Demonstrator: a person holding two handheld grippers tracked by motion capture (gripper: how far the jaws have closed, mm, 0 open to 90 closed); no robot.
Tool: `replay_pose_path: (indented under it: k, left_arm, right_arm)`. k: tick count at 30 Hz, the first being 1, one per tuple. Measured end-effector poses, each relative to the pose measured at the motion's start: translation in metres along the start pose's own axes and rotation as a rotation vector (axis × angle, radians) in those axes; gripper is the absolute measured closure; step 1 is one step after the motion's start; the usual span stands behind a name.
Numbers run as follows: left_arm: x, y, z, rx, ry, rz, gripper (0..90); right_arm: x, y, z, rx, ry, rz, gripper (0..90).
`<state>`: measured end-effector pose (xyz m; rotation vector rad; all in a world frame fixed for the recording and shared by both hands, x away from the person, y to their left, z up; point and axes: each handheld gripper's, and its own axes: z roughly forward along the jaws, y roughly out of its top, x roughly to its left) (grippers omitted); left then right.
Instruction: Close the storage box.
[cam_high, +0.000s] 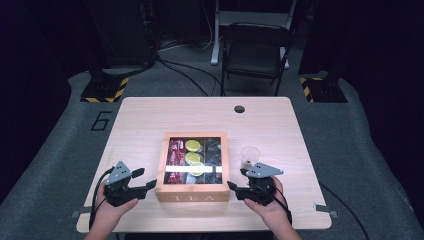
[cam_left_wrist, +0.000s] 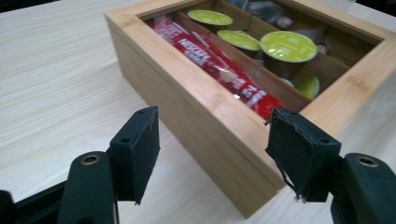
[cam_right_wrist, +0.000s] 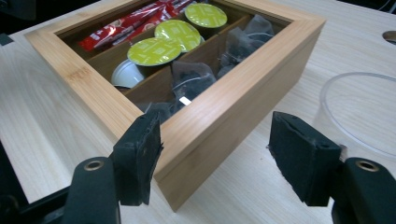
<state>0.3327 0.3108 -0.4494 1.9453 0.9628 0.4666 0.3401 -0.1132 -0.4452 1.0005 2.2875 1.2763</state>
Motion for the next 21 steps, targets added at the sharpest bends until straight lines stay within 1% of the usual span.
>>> replay_pose_path:
  k: [2, 3, 4, 6, 7, 8, 9, 11, 13, 16, 19, 20, 21]
  left_arm:
    - [0.003, 0.000, 0.001, -0.003, -0.002, -0.013, 36.7]
    - [0.003, 0.000, 0.001, -0.003, -0.002, -0.013, 37.8]
    - [0.005, -0.001, 0.002, -0.008, -0.003, -0.034, 38.1]
    - [0.007, 0.000, 0.002, -0.007, -0.002, -0.033, 39.1]
    - [0.009, 0.000, 0.003, -0.005, 0.005, -0.033, 39.8]
    - [0.009, -0.001, 0.005, -0.012, 0.015, -0.038, 39.8]
    - [0.012, -0.001, 0.005, 0.001, 0.016, -0.033, 39.8]
    - [0.016, -0.003, 0.007, -0.005, 0.031, -0.048, 39.8]
    - [0.019, -0.004, 0.007, 0.007, 0.032, -0.052, 39.7]
    - [0.023, -0.005, 0.009, 0.003, 0.038, -0.064, 39.7]
    - [0.024, -0.005, 0.011, 0.013, 0.036, -0.062, 39.7]
    - [0.025, -0.006, 0.011, 0.012, 0.038, -0.060, 39.7]
    - [0.025, -0.006, 0.011, 0.012, 0.038, -0.060, 39.7]
  right_arm:
    - [-0.002, -0.001, -0.001, -0.002, -0.010, 0.010, 34.3]
    - [-0.002, -0.001, -0.001, -0.002, -0.010, 0.010, 34.3]
    - [-0.004, -0.003, -0.002, 0.001, -0.024, 0.015, 34.5]
    - [-0.006, -0.004, -0.003, 0.000, -0.025, 0.023, 34.5]
    - [-0.006, -0.005, -0.003, 0.000, -0.023, 0.033, 34.5]
    - [-0.007, -0.005, -0.004, -0.002, -0.028, 0.033, 34.5]
    - [-0.007, -0.006, -0.005, 0.002, -0.029, 0.037, 34.5]
    - [-0.008, -0.007, -0.005, -0.001, -0.035, 0.040, 34.5]
    - [-0.008, -0.009, -0.006, 0.003, -0.037, 0.036, 34.5]
    - [-0.008, -0.011, -0.006, 0.009, -0.046, 0.037, 34.7]
    - [-0.008, -0.012, -0.007, 0.007, -0.039, 0.040, 34.8]
    - [-0.008, -0.012, -0.008, 0.009, -0.030, 0.043, 34.9]
    - [-0.006, -0.011, -0.009, 0.002, -0.012, 0.050, 35.0]
